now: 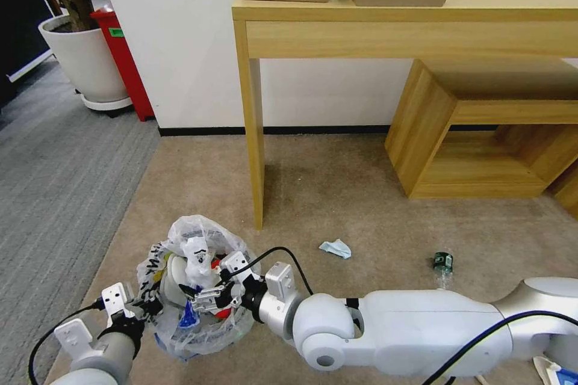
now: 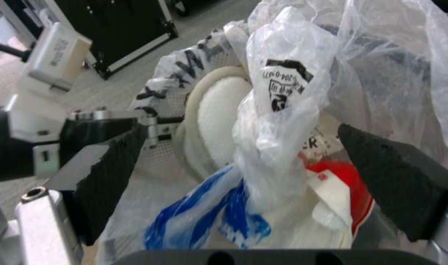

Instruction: Pick up the trash bin and place the garbage on the floor into it.

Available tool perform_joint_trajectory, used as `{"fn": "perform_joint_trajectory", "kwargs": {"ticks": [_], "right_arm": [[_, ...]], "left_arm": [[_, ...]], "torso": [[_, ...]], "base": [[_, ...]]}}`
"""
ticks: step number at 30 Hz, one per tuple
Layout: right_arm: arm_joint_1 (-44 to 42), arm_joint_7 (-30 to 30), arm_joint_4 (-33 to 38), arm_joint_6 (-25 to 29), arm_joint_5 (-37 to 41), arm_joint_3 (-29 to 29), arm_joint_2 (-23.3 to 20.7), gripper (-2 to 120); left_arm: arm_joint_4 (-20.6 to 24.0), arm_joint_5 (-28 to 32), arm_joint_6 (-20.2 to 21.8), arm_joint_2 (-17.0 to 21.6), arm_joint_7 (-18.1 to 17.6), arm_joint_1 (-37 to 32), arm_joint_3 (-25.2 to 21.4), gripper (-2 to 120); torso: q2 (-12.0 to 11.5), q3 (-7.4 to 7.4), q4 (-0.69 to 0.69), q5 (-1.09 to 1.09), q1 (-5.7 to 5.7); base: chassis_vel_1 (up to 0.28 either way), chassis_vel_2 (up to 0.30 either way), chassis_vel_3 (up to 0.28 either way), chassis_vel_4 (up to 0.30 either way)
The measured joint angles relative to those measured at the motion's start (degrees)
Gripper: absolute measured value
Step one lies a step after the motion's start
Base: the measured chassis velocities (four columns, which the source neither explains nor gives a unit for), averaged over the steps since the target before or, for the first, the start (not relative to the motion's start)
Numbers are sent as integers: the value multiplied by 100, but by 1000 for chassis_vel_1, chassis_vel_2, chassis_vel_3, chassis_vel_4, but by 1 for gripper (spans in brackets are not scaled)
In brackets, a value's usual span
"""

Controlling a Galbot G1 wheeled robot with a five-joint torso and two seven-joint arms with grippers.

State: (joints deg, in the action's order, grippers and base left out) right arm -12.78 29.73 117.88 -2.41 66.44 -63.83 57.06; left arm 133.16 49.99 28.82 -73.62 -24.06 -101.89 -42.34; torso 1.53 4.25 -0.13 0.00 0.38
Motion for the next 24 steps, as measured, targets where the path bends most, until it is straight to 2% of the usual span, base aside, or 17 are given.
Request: {"fn": "perform_joint_trajectory", "kwargs": {"ticks": [8, 12, 16, 18, 19, 23, 24], "right_arm": [[16, 0, 223, 7, -48, 142, -136, 99], [-102, -46, 433, 25, -100, 436, -343, 99], [-392, -188, 515, 162, -336, 898, -545, 99], [-627, -231, 524, 267, -411, 1326, -615, 99], [-627, -231, 524, 267, -411, 1326, -615, 99], [-1060, -166, 371, 362, -406, 2462, -670, 100], [-1060, -166, 371, 362, -406, 2462, -670, 100]], "left_arm": [[-77, 11, -5, 12, -3, 36, -10, 0], [-141, 31, -11, 46, -6, 82, -36, 0], [-156, 46, -12, 55, -7, 115, -30, 0], [-155, 48, -12, 54, -7, 115, -20, 0], [-155, 48, -12, 54, -7, 115, -20, 0], [-108, 50, -8, 69, -8, 97, -27, 0], [-108, 50, -8, 69, -8, 97, -27, 0]], "torso": [[0, 0, 0, 0, 0], [0, 0, 0, 0, 0], [0, 0, 0, 0, 0], [0, 0, -1, 1, 0], [0, 0, -1, 1, 0], [0, 0, 0, 1, 0], [0, 0, 0, 1, 0]], "base": [[0, 0, 0, 0], [0, 0, 0, 0], [0, 0, 0, 0], [0, 0, 0, 0], [0, 0, 0, 0], [0, 0, 0, 0], [0, 0, 0, 0]]}}
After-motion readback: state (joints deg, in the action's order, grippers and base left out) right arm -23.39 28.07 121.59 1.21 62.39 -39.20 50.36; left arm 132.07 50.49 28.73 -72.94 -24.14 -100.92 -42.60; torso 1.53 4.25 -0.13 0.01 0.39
